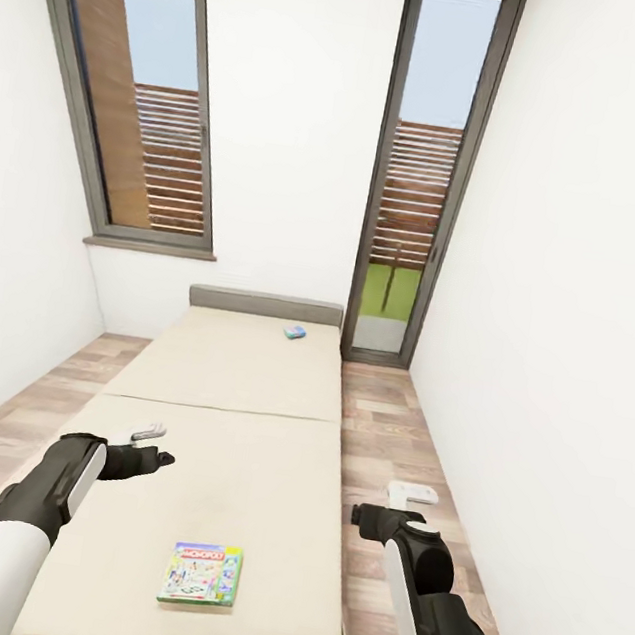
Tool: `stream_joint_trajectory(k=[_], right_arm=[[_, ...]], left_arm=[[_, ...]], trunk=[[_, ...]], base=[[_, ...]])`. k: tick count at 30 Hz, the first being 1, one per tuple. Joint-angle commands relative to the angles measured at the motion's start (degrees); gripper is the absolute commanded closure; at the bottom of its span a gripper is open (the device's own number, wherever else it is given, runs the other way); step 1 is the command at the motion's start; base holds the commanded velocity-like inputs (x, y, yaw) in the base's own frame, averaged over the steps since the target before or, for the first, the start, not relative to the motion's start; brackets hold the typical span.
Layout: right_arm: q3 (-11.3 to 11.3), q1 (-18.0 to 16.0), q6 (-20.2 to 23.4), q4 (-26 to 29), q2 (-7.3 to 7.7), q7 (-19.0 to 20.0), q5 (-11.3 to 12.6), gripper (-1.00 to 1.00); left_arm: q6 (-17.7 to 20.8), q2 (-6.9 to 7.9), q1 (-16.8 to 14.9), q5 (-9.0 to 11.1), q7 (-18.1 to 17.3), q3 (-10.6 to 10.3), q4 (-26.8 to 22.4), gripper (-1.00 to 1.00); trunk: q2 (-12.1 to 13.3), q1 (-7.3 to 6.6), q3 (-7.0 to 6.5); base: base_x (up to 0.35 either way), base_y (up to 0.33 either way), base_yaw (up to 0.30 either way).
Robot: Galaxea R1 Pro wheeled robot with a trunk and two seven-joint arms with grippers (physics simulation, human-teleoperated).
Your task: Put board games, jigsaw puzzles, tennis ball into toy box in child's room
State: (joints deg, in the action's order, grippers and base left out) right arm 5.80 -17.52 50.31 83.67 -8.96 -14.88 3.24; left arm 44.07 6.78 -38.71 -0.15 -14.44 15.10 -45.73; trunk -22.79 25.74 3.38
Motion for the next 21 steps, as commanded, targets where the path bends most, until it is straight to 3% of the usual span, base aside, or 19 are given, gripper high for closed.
stream_joint_trajectory(k=[1, 21], right_arm=[[0.1, -0.1, 0.2, 0.0, 0.00, -0.4, 0.3, -1.00], [0.1, -0.1, -0.1, 0.0, 0.00, -0.4, 0.4, -1.00]], left_arm=[[0.3, -0.01, 0.0, 0.0, -0.2, 0.1, -0.1, -1.00], [0.4, -0.01, 0.0, 0.0, -0.2, 0.2, -0.1, -1.00]], trunk=[[-0.1, 0.04, 0.10], [-0.1, 0.04, 0.02]], base=[[0.067, -0.009, -0.099], [0.093, -0.067, -0.013]])
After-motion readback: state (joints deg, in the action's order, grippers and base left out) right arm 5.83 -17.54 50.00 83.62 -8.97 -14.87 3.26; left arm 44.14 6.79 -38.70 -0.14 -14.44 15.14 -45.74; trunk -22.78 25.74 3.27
